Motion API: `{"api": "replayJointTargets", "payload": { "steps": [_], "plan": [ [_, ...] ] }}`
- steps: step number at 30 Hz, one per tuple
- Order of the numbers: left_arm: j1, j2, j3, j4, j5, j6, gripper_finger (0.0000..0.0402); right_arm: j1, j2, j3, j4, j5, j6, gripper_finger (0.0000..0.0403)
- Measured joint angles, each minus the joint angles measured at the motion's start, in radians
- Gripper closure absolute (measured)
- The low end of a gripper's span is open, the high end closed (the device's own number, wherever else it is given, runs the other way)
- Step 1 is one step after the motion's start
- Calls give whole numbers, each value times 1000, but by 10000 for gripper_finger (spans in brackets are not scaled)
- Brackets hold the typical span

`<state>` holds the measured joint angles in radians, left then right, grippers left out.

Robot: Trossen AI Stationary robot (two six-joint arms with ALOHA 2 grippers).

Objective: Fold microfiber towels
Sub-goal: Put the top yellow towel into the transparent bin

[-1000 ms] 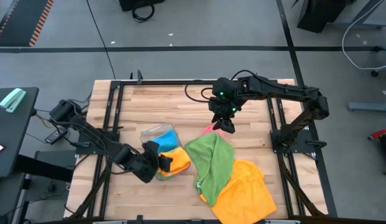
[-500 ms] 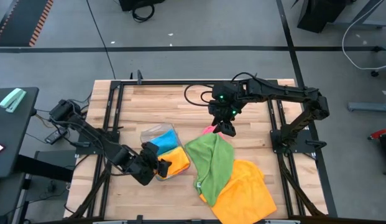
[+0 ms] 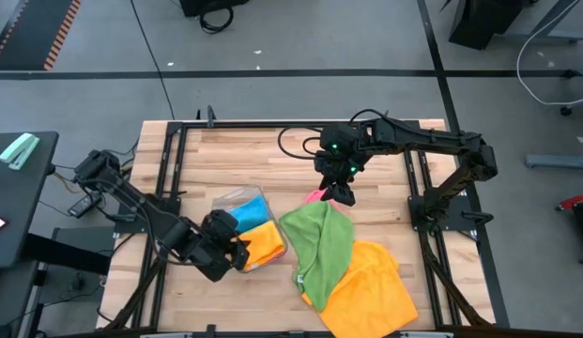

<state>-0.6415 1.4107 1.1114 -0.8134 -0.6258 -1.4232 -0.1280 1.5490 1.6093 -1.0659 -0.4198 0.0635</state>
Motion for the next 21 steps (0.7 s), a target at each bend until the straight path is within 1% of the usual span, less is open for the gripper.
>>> {"api": "replayJointTargets", "payload": {
  "steps": [4, 8, 10, 12, 15, 17, 19, 21],
  "plan": [
    [47, 4, 24, 65, -15, 157, 204, 0, 0, 0, 3, 0, 0, 215],
    [95, 19, 11, 170, -63, 230, 216, 0, 0, 0, 3, 17, -3, 215],
    [111, 46, -1, 190, -66, 281, 221, 0, 0, 0, 3, 26, -6, 215],
    [119, 79, -18, 249, -69, 347, 226, 0, 0, 0, 3, 26, -6, 215],
    [122, 142, -40, 366, -78, 481, 232, 0, 0, 0, 3, 26, -5, 215],
    [119, 182, -40, 396, -95, 563, 235, 0, 1, 0, 2, 26, 0, 215],
    [115, 216, -40, 406, -116, 585, 240, 0, 1, 0, 2, 26, 8, 215],
    [114, 244, -40, 407, -119, 572, 244, 0, 1, 0, 0, 26, 13, 215]
  ]
}}
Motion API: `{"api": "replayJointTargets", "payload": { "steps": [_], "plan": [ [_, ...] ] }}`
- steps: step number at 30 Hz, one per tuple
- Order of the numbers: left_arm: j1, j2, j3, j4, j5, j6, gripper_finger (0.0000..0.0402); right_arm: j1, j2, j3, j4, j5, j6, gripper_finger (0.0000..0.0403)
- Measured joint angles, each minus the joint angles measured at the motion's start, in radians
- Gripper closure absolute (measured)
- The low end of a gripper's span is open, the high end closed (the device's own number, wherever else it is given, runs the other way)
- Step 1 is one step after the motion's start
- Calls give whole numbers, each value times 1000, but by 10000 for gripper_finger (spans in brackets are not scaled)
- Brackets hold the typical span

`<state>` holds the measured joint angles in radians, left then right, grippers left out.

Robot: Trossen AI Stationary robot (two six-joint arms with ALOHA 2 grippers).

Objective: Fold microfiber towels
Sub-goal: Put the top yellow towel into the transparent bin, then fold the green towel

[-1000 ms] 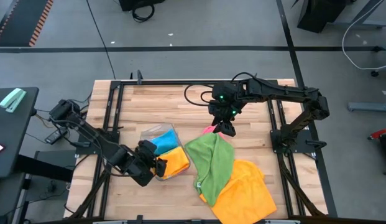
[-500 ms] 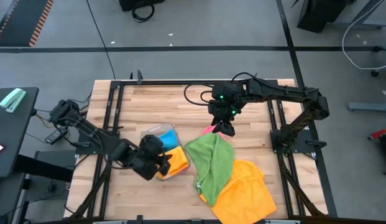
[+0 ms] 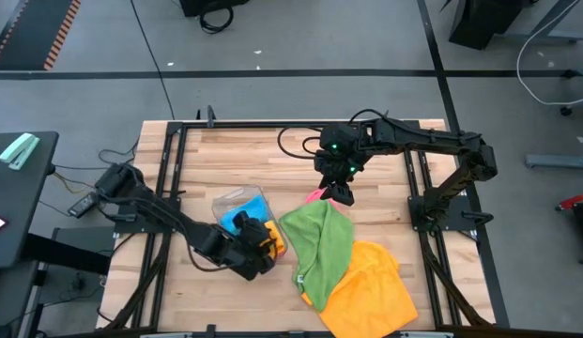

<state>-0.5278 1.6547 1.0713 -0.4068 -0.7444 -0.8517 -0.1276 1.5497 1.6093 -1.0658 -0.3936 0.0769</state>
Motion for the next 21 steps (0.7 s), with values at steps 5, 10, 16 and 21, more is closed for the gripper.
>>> {"api": "replayJointTargets", "payload": {
  "steps": [5, 10, 16, 21],
  "plan": [
    [-14, 30, 0, 4, -3, -13, 257, 0, 0, 0, -2, -1, 1, 215],
    [-25, 23, 1, -2, -2, -21, 270, 0, 0, 0, -1, -1, 1, 215],
    [-32, -49, 40, -10, 0, 39, 283, 0, -1, -23, 19, -2, -52, 215],
    [-28, -104, 82, -11, 0, 131, 292, -1, 0, -186, 156, 4, -38, 215]
  ]
}}
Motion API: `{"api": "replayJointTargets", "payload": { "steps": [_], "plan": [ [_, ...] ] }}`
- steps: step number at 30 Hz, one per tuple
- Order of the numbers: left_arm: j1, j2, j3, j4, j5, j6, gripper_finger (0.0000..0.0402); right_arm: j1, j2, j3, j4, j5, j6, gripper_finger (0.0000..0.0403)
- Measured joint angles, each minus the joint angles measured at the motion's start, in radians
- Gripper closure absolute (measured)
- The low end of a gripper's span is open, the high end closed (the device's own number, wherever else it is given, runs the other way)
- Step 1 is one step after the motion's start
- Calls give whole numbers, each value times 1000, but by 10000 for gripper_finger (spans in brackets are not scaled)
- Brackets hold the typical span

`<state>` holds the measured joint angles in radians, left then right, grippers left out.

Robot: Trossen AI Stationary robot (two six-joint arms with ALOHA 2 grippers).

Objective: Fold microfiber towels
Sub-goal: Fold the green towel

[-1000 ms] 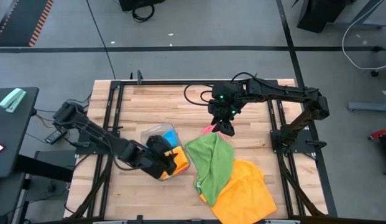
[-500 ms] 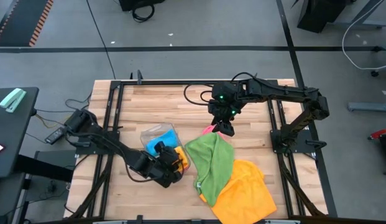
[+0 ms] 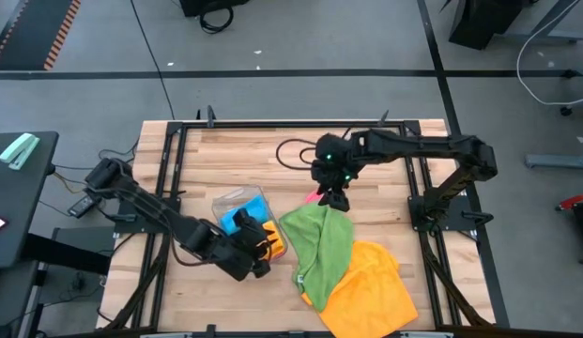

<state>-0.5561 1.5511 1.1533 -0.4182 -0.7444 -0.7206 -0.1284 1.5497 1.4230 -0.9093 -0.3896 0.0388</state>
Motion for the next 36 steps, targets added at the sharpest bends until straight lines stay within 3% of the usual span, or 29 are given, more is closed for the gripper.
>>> {"api": "replayJointTargets", "payload": {
  "steps": [7, 14, 26, 30, 36],
  "plan": [
    [10, -58, 58, -5, -1, 109, 301, 19, 0, -217, 291, 118, 75, 215],
    [10, -63, 87, -7, 0, 187, 312, 25, 0, -360, 384, 288, 70, 215],
    [40, -63, 94, 25, 0, 156, 323, 21, 0, -579, 490, 298, 69, 217],
    [45, -63, 94, 38, 0, 156, 320, 28, 0, -616, 490, 348, 73, 244],
    [54, -63, 94, 53, 0, 157, 327, 34, 0, -629, 545, 375, 93, 334]
  ]
}}
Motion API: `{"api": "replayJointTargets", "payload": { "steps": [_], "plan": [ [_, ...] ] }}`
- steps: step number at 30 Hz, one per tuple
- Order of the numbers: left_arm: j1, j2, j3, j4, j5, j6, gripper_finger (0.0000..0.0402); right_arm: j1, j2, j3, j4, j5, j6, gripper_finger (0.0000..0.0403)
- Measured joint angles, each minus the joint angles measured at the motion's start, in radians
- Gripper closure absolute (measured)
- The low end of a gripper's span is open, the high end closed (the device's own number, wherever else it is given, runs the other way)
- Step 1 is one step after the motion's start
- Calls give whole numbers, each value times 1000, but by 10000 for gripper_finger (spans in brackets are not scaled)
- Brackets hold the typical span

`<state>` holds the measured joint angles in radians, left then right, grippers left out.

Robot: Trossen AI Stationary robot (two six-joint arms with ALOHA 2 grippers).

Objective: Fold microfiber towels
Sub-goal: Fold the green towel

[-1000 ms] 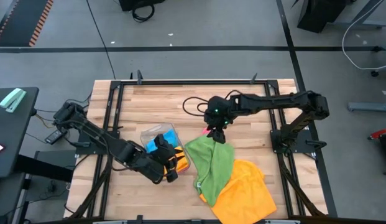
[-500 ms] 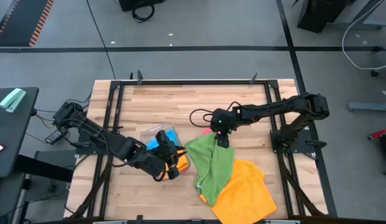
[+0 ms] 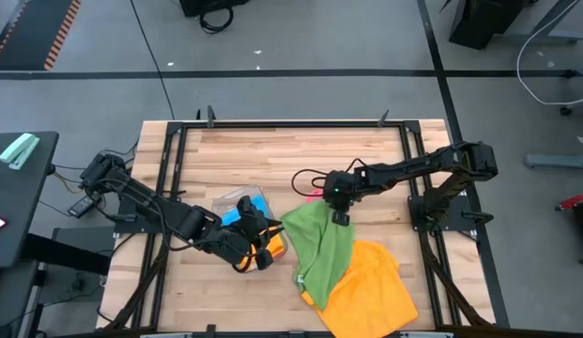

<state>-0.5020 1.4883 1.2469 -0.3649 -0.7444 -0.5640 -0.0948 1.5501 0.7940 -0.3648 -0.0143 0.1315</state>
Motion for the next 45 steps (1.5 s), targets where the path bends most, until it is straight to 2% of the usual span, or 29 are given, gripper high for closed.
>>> {"api": "replayJointTargets", "payload": {
  "steps": [3, 5, 10, 15, 23, 31, 34, 39, 45],
  "plan": [
    [2, 0, 0, 0, 0, 0, 330, -1, 0, 8, 16, 0, 8, 384],
    [2, 0, 0, 0, -2, 5, 330, -1, 0, 24, 17, -12, 10, 395],
    [2, 0, 0, 1, -2, 8, 327, -1, -9, 119, -82, -68, 0, 398],
    [2, 0, -1, 0, -2, 9, 334, 7, -42, 278, -199, -72, -71, 400],
    [18, 0, -1, -6, -2, 26, 338, -5, -111, 492, -283, -48, -141, 400],
    [66, -13, -1, 34, 1, -108, 338, -10, -181, 705, -335, -46, -160, 401],
    [87, -25, -2, 90, 9, -89, 333, -10, -191, 790, -379, -46, -159, 401],
    [134, -42, -2, 227, 115, 2, 326, -10, -193, 884, -458, -46, -159, 401],
    [209, -65, 0, 323, 347, 27, 333, -6, -191, 895, -543, -46, -92, 402]
  ]
}}
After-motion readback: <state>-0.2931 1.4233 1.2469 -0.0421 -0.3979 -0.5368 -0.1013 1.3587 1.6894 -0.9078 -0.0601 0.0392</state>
